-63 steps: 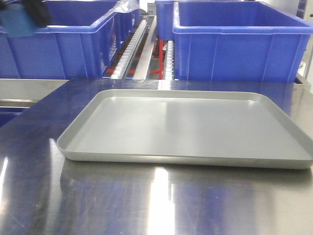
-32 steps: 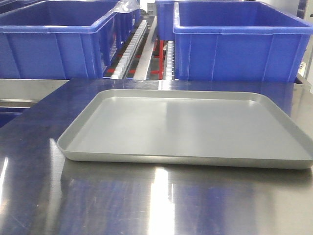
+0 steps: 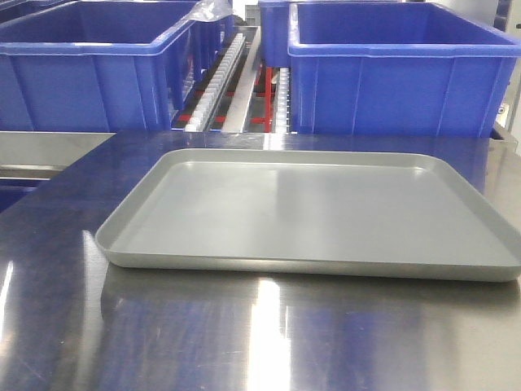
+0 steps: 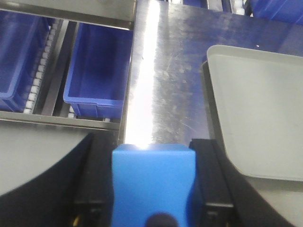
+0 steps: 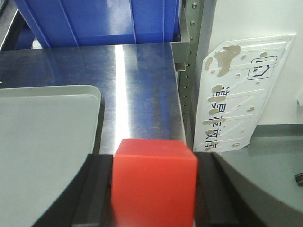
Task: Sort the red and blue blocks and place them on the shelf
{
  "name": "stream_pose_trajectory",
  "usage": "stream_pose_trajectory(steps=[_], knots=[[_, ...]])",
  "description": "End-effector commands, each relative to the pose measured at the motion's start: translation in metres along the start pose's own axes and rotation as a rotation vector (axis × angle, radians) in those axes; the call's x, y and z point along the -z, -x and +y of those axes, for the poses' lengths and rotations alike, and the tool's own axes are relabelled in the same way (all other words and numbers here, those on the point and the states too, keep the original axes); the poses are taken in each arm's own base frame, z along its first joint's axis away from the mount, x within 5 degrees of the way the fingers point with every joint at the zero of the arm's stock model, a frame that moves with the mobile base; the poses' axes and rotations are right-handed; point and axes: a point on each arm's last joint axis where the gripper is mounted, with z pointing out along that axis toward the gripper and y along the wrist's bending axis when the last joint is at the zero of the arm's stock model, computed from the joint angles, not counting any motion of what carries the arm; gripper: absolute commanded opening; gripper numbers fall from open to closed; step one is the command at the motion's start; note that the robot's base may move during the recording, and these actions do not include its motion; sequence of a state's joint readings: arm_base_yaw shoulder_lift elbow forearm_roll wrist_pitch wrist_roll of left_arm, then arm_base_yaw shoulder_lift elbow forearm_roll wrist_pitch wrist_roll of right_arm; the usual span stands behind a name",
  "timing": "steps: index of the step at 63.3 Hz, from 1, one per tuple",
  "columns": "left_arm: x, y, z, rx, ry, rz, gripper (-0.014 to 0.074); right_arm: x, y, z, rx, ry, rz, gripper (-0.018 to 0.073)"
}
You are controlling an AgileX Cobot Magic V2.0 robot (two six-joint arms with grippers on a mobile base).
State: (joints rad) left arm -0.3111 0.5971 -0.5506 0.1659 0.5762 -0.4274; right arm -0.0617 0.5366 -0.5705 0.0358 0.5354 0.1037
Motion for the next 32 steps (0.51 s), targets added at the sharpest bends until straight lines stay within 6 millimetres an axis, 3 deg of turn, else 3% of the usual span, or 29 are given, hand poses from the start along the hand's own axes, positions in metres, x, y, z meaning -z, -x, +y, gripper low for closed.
stream_pose_trajectory(steps=[1, 32], knots=[[0.0053, 0.0148, -0.0032, -0.015, -0.023, -0.103, 0.0125, 0.0043, 0.0149, 0.001, 0.011, 0.003, -0.106, 0.005], [0.0053, 0.0149, -0.0025, -0.028, -0.015, -0.105, 0.0125, 0.0043, 0.0149, 0.001, 0.011, 0.003, -0.106, 0.005]])
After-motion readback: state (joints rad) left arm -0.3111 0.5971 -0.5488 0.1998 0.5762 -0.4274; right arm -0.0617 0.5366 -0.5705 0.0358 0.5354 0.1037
